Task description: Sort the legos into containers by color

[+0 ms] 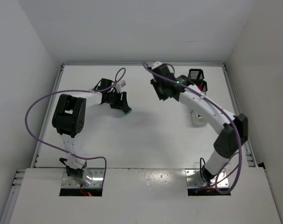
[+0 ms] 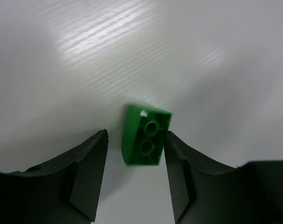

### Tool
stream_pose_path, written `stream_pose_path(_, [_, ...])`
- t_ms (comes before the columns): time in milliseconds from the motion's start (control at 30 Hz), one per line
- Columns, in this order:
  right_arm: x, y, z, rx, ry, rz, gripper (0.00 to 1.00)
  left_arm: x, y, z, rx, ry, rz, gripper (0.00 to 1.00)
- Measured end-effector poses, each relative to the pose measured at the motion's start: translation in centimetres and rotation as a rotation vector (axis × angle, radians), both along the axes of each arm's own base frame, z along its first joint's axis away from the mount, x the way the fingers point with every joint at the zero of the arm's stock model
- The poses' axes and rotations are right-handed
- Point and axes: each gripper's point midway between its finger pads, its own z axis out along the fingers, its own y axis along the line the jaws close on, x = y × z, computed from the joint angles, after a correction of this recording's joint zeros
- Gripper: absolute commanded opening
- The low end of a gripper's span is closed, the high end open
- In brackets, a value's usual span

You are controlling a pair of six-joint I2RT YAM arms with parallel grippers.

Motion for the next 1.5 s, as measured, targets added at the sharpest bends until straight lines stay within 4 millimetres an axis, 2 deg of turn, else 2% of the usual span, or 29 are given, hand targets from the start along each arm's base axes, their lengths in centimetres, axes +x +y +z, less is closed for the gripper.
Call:
stream_pose_path(100, [0.1, -5.1, 3.1, -0.033, -0.067, -0.059, 0.0, -0.5, -1.4, 0.4, -0.007, -0.008, -0.032, 0.67])
stream_pose_path(200, [-1.1, -9.7, 3.6, -0.089, -0.059, -0.111, 0.0, -0.1, -0.8, 1.9, 0.013, -0.028, -0.006, 0.84])
stream_pose_path(233, [-1.6, -11.1, 3.4, -0.108, -0.042, -0.125, 0.0, 0.6, -0.2, 2.9, 0.022, -0.049, 0.02, 0.99])
stream_pose_path(267, [-2.0, -12.1, 3.2, -0.123, -0.026, -0.136, 0.0, 1.6, 0.5, 4.2, 0.035, -0.084, 0.046, 1.0])
stream_pose_path(367, [-2.6, -14.8, 2.2, -0.158, 0.029, -0.176, 0.0, 5.1, 3.7, 9.3, 0.073, -0.203, 0.156, 1.0])
stream_pose_path(433, [-3.1, -16.5, 1.4, -0.169, 0.072, -0.204, 0.0, 7.0, 6.7, 12.4, 0.108, -0.282, 0.234, 1.0])
stream_pose_path(467, [-3.3, -17.2, 1.1, -0.17, 0.091, -0.217, 0.0, 7.7, 8.6, 13.6, 0.126, -0.309, 0.275, 1.0])
stream_pose_path(533, [-3.5, -19.2, 0.6, -0.167, 0.125, -0.26, 0.0, 8.3, 12.5, 14.5, 0.17, -0.331, 0.348, 1.0])
stream_pose_path(600, [-3.7, -20.9, 0.2, -0.162, 0.153, -0.3, 0.0, 8.2, 15.6, 13.8, 0.215, -0.31, 0.403, 1.0])
stream_pose_path(667, [-3.8, -22.4, -0.6, -0.154, 0.189, -0.34, 0.0, 7.8, 18.7, 11.9, 0.264, -0.254, 0.458, 1.0])
stream_pose_path(733, [-3.7, -23.5, -1.7, -0.144, 0.229, -0.365, 0.0, 7.5, 20.3, 9.7, 0.289, -0.195, 0.477, 1.0])
stream_pose_path(800, [-3.6, -24.2, -3.1, -0.136, 0.278, -0.377, 0.0, 7.0, 20.9, 6.8, 0.301, -0.121, 0.469, 1.0])
stream_pose_path(933, [-3.4, -24.5, -5.6, -0.117, 0.361, -0.378, 0.07, 6.3, 20.1, 2.5, 0.286, -0.02, 0.422, 0.93])
stream_pose_path(1000, [-3.2, -24.3, -6.5, -0.105, 0.392, -0.373, 0.16, 6.2, 19.1, 1.3, 0.265, 0.008, 0.396, 0.78])
stream_pose_path(1100, [-3.0, -24.1, -7.2, -0.093, 0.414, -0.366, 0.29, 6.6, 17.1, 1.4, 0.236, -0.014, 0.343, 0.62])
stream_pose_path(1167, [-3.1, -24.1, -7.4, -0.086, 0.42, -0.363, 0.38, 6.1, 15.1, 0.9, 0.225, -0.01, 0.293, 0.52])
stream_pose_path(1267, [-3.1, -24.4, -7.4, -0.083, 0.423, -0.368, 0.44, 4.3, 11.4, -0.4, 0.196, 0.028, 0.204, 0.45])
stream_pose_path(1433, [-3.5, -24.8, -7.7, -0.082, 0.439, -0.374, 0.63, 2.4, 4.9, -0.5, 0.124, 0.034, 0.06, 0.43])
stream_pose_path(1500, [-3.9, -24.8, -8.0, -0.081, 0.455, -0.369, 0.64, 1.7, 2.7, -0.5, 0.099, 0.039, 0.015, 0.42])
